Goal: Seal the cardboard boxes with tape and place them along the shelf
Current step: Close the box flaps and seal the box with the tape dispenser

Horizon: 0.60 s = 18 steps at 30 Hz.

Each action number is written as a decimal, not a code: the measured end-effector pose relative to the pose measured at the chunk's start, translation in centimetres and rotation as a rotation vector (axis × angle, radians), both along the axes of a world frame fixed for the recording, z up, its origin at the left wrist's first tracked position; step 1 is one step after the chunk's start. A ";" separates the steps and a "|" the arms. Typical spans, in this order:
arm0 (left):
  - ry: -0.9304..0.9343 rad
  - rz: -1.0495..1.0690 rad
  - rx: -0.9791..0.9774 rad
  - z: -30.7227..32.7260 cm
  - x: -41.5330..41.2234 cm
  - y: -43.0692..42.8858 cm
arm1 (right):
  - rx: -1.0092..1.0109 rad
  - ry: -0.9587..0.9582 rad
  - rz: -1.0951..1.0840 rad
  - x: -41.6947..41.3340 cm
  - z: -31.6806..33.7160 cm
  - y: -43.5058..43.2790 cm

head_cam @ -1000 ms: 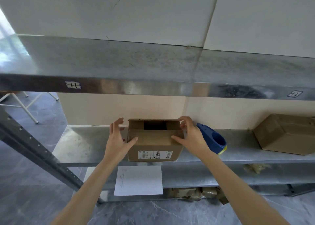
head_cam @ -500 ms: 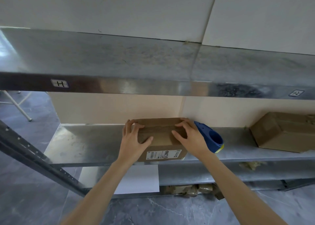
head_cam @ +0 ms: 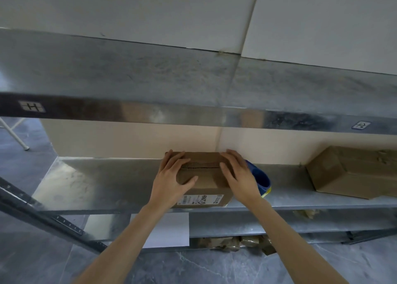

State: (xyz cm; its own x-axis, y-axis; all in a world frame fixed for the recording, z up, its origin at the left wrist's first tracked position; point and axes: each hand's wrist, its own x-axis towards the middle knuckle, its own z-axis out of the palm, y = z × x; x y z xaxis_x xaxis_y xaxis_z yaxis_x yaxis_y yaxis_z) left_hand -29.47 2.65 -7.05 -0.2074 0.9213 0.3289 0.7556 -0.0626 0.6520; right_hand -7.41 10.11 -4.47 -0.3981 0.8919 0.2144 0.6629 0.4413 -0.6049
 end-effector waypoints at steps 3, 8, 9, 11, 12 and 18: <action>-0.010 0.010 0.027 0.0 0.2 0.0 | -0.143 0.112 -0.151 3.0 -0.2 1.6; -0.033 0.027 0.055 0.0 0.9 0.1 | -0.183 -0.208 -0.171 7.1 -2.1 3.3; -0.033 0.029 0.059 0.0 1.2 0.2 | -0.206 -0.259 -0.161 7.5 -2.6 3.3; -0.039 0.035 0.061 0.1 1.5 0.1 | -0.258 -0.335 -0.127 8.0 -3.5 3.5; -0.042 0.037 0.059 0.1 1.6 0.1 | -0.285 -0.360 -0.102 8.2 -3.9 3.6; -0.028 0.022 -0.029 0.8 1.4 -0.1 | -0.334 -0.471 -0.032 8.4 -5.3 4.5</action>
